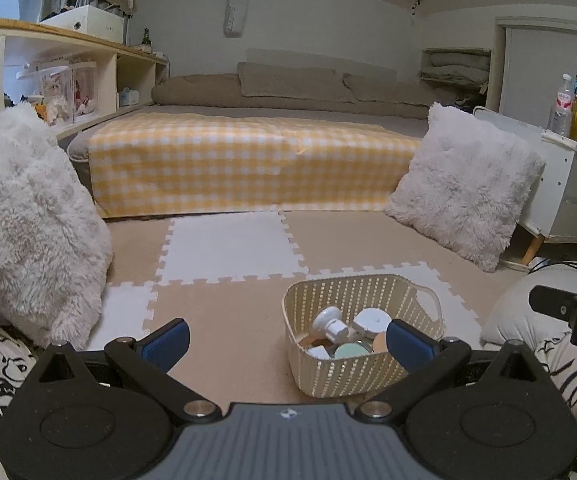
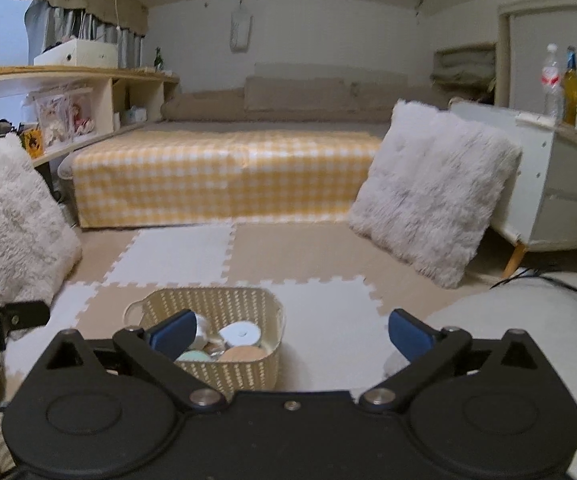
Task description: Organize rigid objects
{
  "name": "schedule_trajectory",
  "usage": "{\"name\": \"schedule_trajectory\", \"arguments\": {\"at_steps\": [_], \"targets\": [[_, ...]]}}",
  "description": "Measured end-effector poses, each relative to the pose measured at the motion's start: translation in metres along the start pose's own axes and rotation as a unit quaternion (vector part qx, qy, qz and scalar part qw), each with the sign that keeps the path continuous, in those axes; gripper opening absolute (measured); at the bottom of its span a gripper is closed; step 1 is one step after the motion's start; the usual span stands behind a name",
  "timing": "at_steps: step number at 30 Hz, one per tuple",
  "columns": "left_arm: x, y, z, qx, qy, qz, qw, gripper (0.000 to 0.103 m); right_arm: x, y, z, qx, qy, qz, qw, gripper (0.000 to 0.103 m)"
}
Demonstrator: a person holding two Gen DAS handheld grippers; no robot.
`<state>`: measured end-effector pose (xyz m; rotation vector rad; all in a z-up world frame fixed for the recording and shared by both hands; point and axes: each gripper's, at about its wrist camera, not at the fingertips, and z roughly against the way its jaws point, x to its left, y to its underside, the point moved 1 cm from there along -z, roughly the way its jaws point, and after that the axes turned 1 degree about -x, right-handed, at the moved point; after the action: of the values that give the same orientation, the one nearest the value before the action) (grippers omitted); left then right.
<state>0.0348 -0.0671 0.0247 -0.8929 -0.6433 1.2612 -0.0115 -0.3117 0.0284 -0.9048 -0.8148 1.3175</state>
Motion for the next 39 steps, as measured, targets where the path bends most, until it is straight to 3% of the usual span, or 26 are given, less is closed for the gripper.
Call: {"name": "schedule_trajectory", "arguments": {"at_steps": [17,39], "targets": [[0.0007,0.009,-0.0007,-0.002,-0.033,-0.004,0.9995,0.103,0.0085,0.0053,-0.0015,-0.005,0.002,0.017,1.0,0.103],[-0.0001,0.0098,-0.0004,-0.002,-0.034,-0.004,0.9994,0.103,0.0088,0.0067,-0.0012,-0.005,0.002,0.017,1.0,0.103]]}}
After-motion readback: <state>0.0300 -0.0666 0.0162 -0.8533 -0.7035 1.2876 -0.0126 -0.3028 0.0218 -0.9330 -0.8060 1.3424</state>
